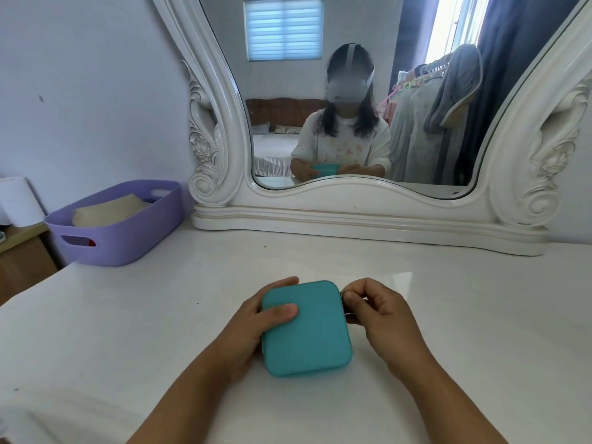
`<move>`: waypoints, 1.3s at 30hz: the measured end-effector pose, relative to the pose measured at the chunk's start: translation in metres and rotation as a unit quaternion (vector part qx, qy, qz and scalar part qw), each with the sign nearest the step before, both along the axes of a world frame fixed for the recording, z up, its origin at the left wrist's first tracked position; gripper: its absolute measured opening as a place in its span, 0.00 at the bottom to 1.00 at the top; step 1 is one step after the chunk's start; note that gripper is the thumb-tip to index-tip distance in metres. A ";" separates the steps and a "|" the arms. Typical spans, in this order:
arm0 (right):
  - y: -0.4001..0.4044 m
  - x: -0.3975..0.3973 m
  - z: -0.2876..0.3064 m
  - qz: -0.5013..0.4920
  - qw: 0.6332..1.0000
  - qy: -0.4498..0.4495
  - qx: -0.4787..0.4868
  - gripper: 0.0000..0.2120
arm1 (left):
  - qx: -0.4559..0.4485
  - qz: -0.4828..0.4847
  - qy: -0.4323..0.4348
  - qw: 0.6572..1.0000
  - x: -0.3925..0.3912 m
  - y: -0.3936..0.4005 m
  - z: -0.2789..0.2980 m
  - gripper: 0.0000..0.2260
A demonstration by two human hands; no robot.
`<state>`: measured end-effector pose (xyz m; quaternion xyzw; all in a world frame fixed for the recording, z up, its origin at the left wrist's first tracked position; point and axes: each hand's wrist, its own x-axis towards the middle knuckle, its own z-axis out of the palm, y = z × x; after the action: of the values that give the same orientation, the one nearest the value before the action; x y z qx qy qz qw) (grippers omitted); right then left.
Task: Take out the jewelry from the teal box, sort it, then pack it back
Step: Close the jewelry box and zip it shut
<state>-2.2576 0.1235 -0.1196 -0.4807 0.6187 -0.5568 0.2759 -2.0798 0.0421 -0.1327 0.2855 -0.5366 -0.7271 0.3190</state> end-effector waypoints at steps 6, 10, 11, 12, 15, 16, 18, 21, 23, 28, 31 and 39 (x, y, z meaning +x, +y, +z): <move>0.005 0.004 0.001 0.069 0.984 0.159 -0.043 0.05 | 0.065 0.112 0.070 0.989 0.008 -0.012 0.003 0.25; 0.003 0.006 -0.002 0.072 0.981 0.172 -0.055 0.06 | 0.069 0.168 0.084 0.980 0.007 -0.014 0.001 0.22; 0.002 0.006 -0.001 0.050 0.986 0.150 -0.050 0.06 | 0.054 0.172 0.075 0.981 0.006 -0.013 0.000 0.23; 0.001 0.006 -0.001 0.023 0.992 0.115 -0.045 0.06 | 0.035 0.171 0.057 0.983 0.004 -0.013 -0.001 0.23; 0.000 0.003 0.001 -0.035 0.998 0.017 -0.042 0.08 | 0.001 0.125 -0.002 0.992 0.003 -0.009 0.000 0.22; 0.000 0.002 0.002 -0.041 0.998 0.008 -0.042 0.08 | -0.003 0.097 -0.010 0.995 0.004 -0.008 0.001 0.24; 0.001 0.001 0.003 -0.036 0.999 0.008 -0.039 0.08 | -0.006 0.025 -0.019 0.999 0.006 -0.006 0.003 0.27; 0.001 0.001 0.001 -0.035 0.998 0.041 -0.032 0.08 | 0.010 -0.015 0.014 1.000 0.007 -0.002 0.007 0.21; -0.001 0.001 0.001 -0.036 0.996 0.080 -0.033 0.07 | 0.033 0.015 0.041 0.999 0.006 -0.002 0.007 0.21; -0.001 0.013 -0.003 0.060 0.975 0.196 -0.091 0.05 | 0.042 0.144 0.066 0.987 0.003 -0.008 0.006 0.19; -0.004 0.027 -0.010 0.075 0.965 0.234 -0.094 0.05 | 0.051 0.207 0.079 0.974 0.002 -0.011 0.005 0.14; -0.006 0.035 -0.023 0.073 0.959 0.261 -0.078 0.07 | 0.008 0.236 0.043 0.971 -0.003 -0.006 0.003 0.15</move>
<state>-2.2227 0.1174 -0.1426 -0.6732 0.5872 -0.4366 0.1067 -2.0828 0.0359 -0.1300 0.3750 -0.4342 -0.6470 0.5022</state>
